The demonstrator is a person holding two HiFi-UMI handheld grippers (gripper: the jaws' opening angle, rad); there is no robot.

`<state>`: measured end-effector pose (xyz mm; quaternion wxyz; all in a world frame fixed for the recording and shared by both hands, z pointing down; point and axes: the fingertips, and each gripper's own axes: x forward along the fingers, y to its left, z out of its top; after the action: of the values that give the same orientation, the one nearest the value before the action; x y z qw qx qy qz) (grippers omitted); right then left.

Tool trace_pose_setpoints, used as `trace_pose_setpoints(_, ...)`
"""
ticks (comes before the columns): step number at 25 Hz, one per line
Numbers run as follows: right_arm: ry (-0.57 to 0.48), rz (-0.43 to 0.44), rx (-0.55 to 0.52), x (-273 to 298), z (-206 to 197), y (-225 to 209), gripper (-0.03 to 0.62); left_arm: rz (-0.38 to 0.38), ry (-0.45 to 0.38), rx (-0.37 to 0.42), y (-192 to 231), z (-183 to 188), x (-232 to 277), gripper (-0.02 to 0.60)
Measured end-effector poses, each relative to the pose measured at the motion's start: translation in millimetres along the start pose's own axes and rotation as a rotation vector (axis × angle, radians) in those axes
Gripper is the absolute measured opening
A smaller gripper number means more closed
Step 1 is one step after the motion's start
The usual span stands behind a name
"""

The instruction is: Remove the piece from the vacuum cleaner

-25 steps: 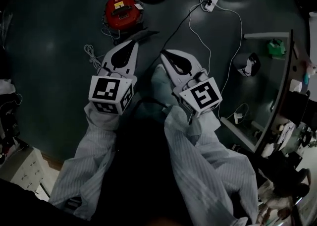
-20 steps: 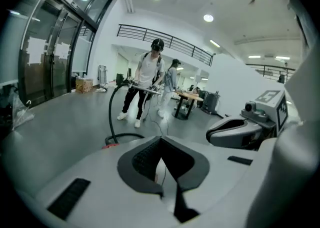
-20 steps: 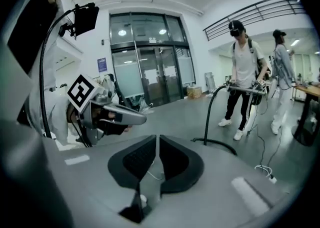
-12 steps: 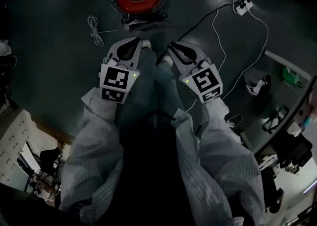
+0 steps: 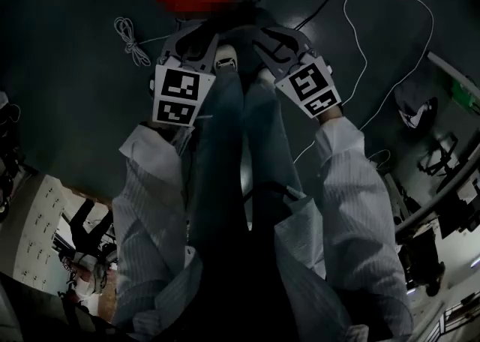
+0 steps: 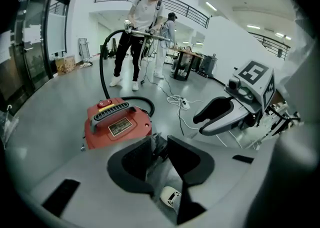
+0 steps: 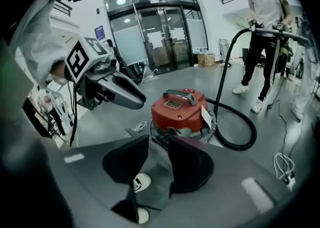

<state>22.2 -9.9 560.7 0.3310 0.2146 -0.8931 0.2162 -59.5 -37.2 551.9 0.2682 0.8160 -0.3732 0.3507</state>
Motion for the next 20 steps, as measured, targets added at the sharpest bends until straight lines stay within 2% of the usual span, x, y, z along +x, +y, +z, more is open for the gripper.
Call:
trace_pose_setpoints(3,0.079,0.026,-0.122,26.0,-21.5,-13.7,0.123,-0.005,0.028,0.077,13.3,-10.7,29.3,0.133)
trace_pose_setpoints(6,0.182,0.078,-0.252,52.1,-41.1,-13.4,0.144,0.004,0.035,0.197,22.3,-17.3,46.5,0.153)
trace_pose_setpoints(8,0.240,0.100,-0.328,67.9,-50.4,-10.9,0.144,0.007,0.041,0.249,26.2,-19.3,53.8,0.161)
trace_pose_setpoints(13,0.328,0.142,-0.455,93.1,-67.9,-5.9,0.158,0.017,0.065,0.245,30.1,-28.0,70.6,0.161)
trace_pose_setpoints(20,0.411,0.175,-0.491,104.6,-88.3,-12.3,0.167,0.119,0.035,0.276,31.1,-31.1,81.9,0.152)
